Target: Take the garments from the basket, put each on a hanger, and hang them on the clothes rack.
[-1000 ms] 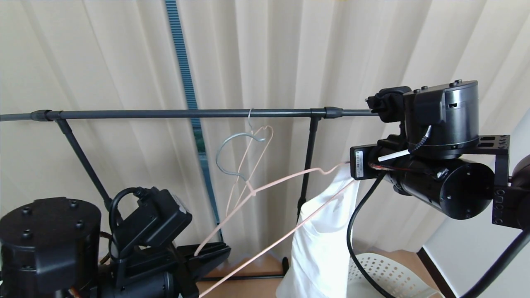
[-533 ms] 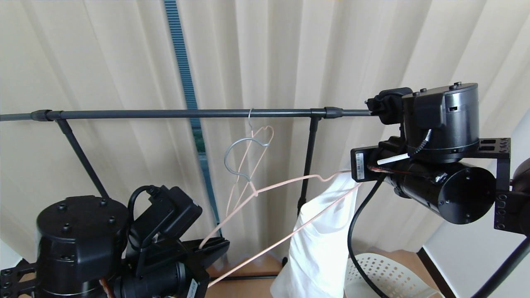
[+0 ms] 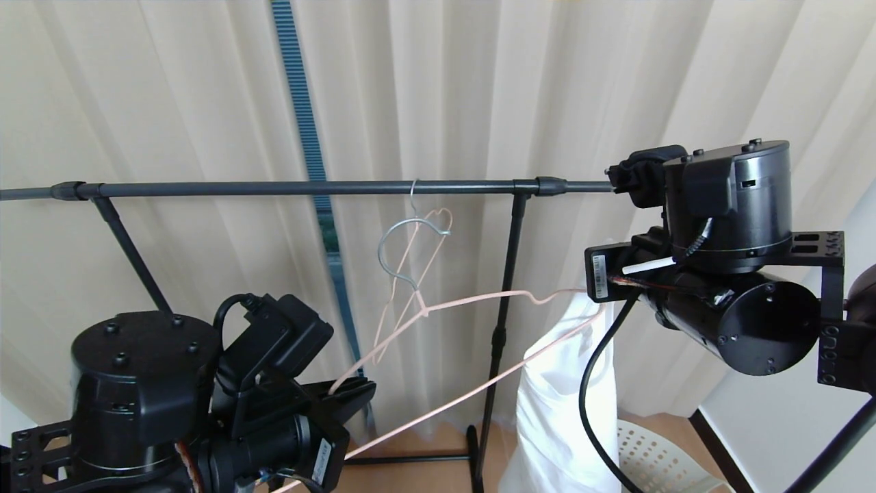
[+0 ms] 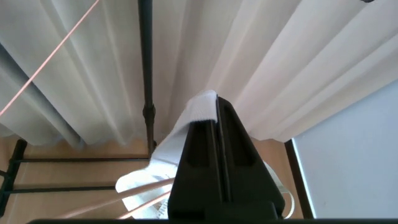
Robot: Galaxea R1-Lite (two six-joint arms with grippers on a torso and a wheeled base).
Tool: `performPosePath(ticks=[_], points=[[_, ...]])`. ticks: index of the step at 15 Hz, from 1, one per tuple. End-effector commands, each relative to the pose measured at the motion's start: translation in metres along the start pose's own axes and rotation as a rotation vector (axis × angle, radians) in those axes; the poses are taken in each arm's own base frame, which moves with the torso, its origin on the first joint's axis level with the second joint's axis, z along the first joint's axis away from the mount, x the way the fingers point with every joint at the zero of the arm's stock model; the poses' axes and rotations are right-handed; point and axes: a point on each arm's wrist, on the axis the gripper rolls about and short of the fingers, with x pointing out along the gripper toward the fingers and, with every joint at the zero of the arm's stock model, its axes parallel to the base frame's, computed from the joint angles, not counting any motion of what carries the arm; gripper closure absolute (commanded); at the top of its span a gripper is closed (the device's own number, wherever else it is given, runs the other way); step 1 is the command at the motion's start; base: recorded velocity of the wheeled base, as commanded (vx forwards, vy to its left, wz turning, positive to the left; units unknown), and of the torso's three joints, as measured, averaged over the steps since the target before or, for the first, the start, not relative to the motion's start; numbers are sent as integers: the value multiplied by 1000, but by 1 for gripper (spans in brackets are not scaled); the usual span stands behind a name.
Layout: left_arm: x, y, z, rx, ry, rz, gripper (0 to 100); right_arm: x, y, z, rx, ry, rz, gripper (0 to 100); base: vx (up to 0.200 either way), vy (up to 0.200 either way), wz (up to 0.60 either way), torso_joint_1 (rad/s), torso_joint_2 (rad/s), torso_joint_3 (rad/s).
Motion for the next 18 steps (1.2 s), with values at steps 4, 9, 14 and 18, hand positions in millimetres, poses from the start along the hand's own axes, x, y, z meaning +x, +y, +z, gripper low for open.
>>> performPosePath(ticks=[4,9,14,18], points=[[13,-3,9,-26,-4,-9,100,-4,9,-3,-13,-4,17,100,0,0,0,0,0,0],[15,1,10,-37,-22,72,100,-2,9,0,-8,-21,-70,100,0,0,0,0,0,0],[15,4,14,-42,-36,85,100,5,14,0,0,-43,-175,100,0,0,0,0,0,0],[18,4,21,-46,-58,87,100,9,19,1,17,-66,-190,100,0,0,0,0,0,0]])
